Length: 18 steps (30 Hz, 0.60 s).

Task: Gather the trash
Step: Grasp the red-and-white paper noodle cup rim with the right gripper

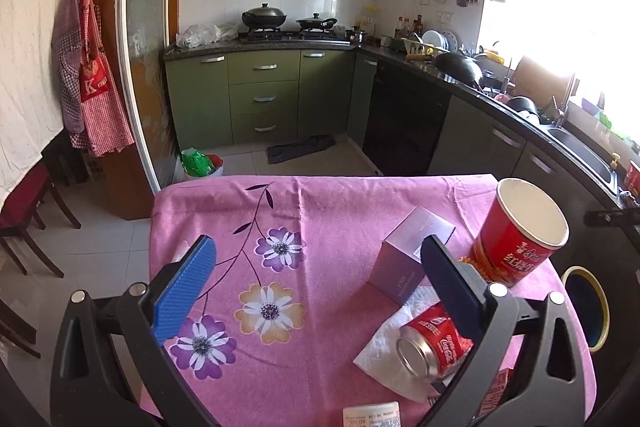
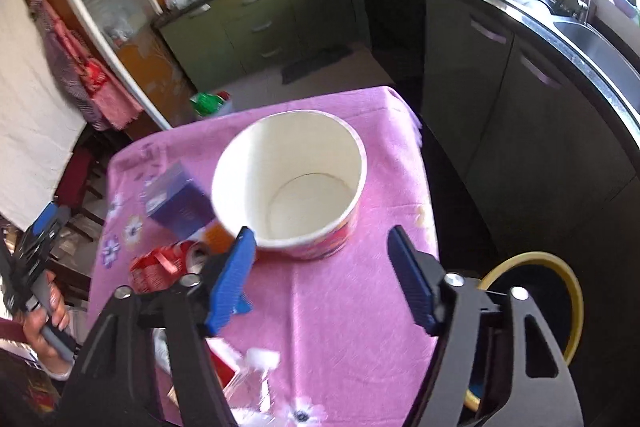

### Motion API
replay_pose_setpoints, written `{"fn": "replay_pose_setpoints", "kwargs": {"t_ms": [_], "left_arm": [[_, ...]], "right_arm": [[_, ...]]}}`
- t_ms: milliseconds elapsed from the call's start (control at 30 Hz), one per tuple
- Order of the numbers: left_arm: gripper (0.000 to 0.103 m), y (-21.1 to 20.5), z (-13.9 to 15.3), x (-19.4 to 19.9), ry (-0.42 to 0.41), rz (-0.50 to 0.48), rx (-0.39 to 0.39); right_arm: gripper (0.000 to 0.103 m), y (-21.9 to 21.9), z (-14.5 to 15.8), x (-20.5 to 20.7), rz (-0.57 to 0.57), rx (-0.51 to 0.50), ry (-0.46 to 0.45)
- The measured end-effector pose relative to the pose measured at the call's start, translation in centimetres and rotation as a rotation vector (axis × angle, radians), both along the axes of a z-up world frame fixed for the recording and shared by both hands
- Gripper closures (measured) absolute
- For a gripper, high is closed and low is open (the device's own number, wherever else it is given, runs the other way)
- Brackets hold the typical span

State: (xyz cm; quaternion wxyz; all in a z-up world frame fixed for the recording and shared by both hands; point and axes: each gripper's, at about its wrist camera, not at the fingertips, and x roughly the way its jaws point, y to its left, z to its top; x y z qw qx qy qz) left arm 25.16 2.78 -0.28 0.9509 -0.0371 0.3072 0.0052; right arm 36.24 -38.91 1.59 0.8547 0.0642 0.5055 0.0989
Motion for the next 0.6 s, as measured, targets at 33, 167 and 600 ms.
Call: {"fn": "replay_pose_setpoints", "kwargs": {"t_ms": [33, 167, 600], "left_arm": [[0.006, 0.2, -0.4, 0.3, 0.007, -0.001, -0.009], [0.006, 0.8, -1.2, 0.8, 0.011, 0.007, -0.014], [0.006, 0.7, -1.7, 1.1, 0.020, -0.020, -0.026]], "right_arm": [[0.054, -0.2, -0.4, 1.3, -0.012, -0.011, 0.030], [0.067, -0.5, -1.7, 6.0, -0.046, -0.014, 0.137], [0.092, 1.3, -7.5, 9.9, -0.082, -0.036, 0.325]]}}
